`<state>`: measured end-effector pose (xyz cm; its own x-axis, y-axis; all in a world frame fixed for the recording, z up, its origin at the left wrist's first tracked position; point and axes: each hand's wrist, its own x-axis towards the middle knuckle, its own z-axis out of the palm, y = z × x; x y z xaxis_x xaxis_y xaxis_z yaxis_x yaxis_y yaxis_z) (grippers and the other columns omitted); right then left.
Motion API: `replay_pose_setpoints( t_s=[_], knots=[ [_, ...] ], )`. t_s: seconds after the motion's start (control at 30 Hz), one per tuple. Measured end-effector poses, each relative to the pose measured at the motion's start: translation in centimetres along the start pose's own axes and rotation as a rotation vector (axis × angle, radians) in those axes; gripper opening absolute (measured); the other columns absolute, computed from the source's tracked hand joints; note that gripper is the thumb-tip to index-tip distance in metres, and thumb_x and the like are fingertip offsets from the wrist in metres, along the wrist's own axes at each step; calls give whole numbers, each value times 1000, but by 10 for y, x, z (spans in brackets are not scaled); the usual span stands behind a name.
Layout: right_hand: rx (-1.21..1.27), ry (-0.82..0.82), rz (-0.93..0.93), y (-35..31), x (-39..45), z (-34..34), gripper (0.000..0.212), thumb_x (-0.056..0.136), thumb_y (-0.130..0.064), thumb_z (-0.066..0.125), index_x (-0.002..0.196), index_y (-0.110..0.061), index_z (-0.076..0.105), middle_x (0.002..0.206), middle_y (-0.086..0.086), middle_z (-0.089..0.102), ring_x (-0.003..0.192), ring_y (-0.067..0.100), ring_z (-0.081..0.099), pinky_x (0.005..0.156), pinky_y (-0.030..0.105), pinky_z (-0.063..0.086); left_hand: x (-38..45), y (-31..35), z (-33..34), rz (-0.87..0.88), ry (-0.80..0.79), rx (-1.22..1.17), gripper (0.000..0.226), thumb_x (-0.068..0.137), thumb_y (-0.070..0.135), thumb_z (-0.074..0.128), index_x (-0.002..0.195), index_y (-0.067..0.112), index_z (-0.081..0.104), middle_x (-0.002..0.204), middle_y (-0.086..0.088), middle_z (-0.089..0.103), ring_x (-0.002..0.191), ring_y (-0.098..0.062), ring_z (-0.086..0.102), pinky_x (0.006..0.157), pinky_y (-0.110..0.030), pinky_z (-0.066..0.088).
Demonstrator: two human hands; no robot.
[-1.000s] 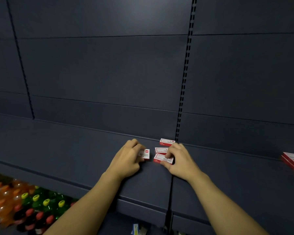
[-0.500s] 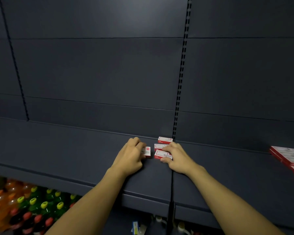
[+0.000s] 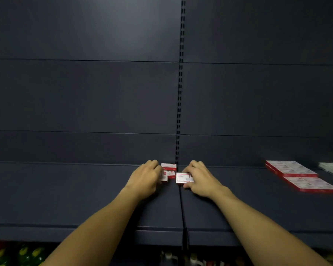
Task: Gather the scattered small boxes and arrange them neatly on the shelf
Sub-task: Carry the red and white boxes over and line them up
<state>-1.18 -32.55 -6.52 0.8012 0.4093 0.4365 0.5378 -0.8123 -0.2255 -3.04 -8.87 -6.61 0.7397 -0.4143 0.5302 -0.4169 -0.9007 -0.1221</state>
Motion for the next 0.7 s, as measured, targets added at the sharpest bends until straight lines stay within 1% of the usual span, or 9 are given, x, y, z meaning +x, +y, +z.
replay_pose_setpoints(
  t_s=[0.13, 0.3, 0.4, 0.53, 0.7],
  knots=[
    [-71, 73, 44, 13, -24, -23, 40, 81, -30, 78, 117, -21, 62, 107, -13, 42, 106, 9, 38, 95, 27, 43, 11, 5, 5, 50, 20, -112, 35, 92, 31, 66, 122, 15, 59, 116, 2, 51, 104, -19, 49, 85, -33, 46],
    [-182, 94, 97, 26, -57, -43, 41, 82, -32, 76, 118, -20, 61, 108, -12, 41, 106, 10, 38, 96, 26, 42, 21, 37, 18, 118, 45, -211, 31, 90, 29, 65, 118, 16, 61, 112, 4, 51, 102, -18, 49, 84, -30, 46],
    [-236, 89, 136, 35, -75, -52, 44, 82, -33, 75, 121, -19, 61, 110, -10, 43, 106, 11, 39, 98, 25, 41, 28, 58, 24, 152, 37, -268, 31, 91, 31, 64, 117, 16, 60, 113, 4, 51, 106, -18, 51, 88, -31, 46],
    [-318, 85, 202, 47, -97, -67, 43, 83, -36, 74, 120, -20, 60, 112, -8, 45, 108, 13, 40, 98, 28, 41, 40, 80, 25, 228, 15, -247, 32, 92, 34, 63, 118, 16, 58, 115, 2, 51, 106, -20, 50, 90, -32, 45],
    [-385, 102, 300, 62, -125, -92, 44, 85, -38, 71, 123, -20, 58, 116, -6, 46, 111, 15, 41, 99, 31, 42, 56, 105, 16, 276, -25, -233, 31, 93, 32, 63, 120, 18, 57, 117, 4, 50, 107, -17, 49, 90, -31, 45]
  ],
)
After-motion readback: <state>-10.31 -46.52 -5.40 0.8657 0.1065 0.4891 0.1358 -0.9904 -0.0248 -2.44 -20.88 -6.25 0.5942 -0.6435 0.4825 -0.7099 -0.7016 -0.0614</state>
